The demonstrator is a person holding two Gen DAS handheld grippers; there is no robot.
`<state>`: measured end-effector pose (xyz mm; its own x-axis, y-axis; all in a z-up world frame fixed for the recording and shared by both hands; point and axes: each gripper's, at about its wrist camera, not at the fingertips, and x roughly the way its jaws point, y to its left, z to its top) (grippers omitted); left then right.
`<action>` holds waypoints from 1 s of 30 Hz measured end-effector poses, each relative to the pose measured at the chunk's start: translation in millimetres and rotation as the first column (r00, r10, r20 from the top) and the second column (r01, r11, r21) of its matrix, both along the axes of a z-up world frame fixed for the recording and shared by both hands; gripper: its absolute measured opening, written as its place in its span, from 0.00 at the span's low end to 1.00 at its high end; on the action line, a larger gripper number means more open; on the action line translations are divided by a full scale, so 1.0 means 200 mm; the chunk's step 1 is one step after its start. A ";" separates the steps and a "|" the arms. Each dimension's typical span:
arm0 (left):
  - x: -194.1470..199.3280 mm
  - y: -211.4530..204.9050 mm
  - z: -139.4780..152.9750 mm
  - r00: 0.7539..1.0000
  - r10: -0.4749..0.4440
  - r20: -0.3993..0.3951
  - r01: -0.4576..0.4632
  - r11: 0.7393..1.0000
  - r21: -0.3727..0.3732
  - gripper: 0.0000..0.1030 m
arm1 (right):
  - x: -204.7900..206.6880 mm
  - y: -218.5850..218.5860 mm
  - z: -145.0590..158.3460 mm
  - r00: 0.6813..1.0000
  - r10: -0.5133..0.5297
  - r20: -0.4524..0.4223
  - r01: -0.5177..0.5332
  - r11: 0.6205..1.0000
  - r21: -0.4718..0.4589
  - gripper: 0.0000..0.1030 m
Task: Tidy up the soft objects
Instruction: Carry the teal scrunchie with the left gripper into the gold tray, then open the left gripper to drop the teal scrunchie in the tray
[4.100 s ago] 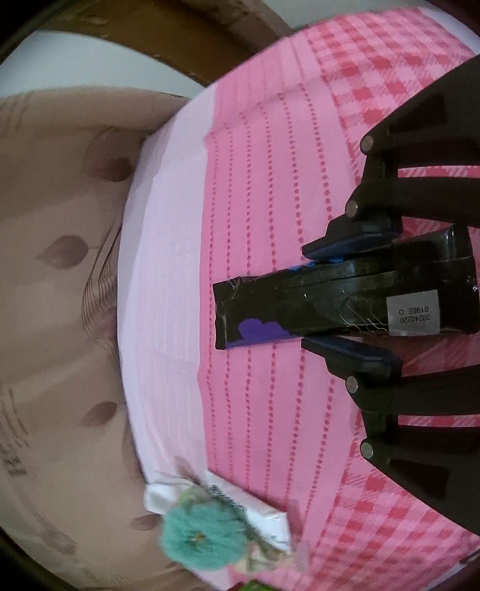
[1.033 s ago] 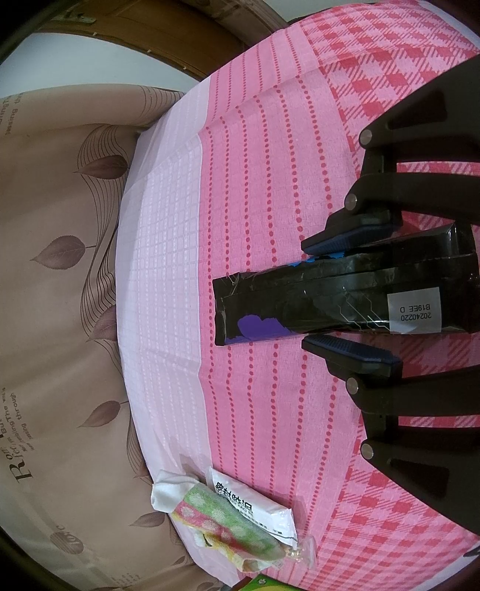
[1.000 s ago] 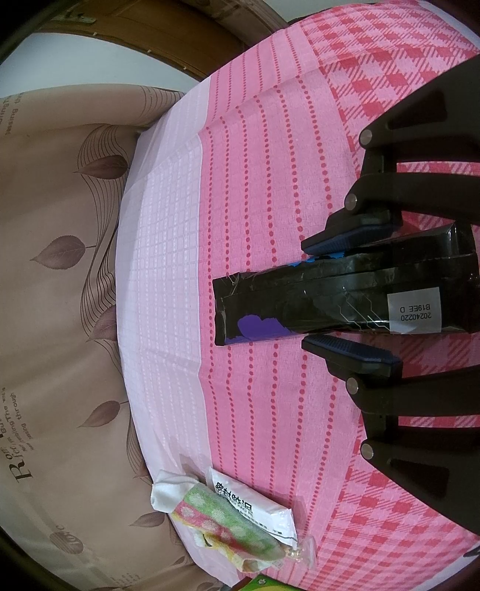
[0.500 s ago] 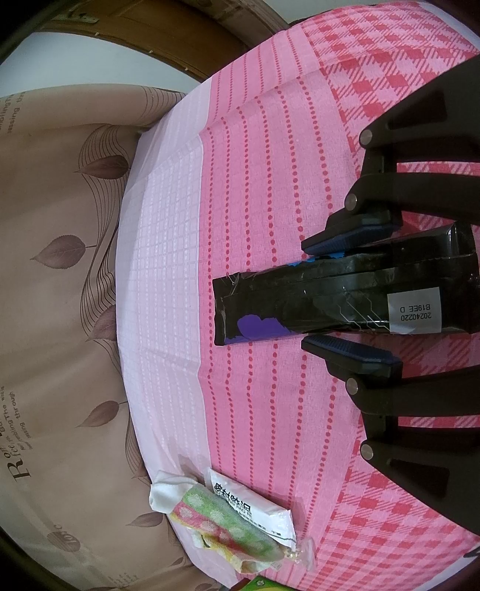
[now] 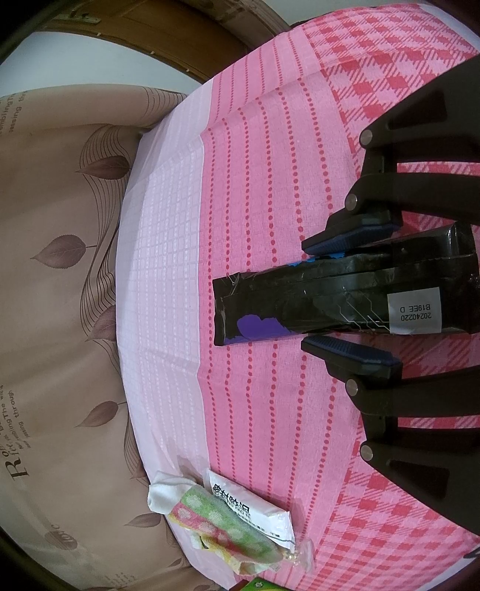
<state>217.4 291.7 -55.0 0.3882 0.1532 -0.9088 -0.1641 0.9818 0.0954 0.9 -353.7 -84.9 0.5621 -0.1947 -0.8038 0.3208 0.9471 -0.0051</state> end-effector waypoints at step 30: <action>-0.79 -0.06 0.30 0.953 0.016 0.302 -0.077 0.979 0.189 0.32 | 0.01 0.02 0.00 1.000 0.001 -0.010 -0.001 1.000 -0.027 0.41</action>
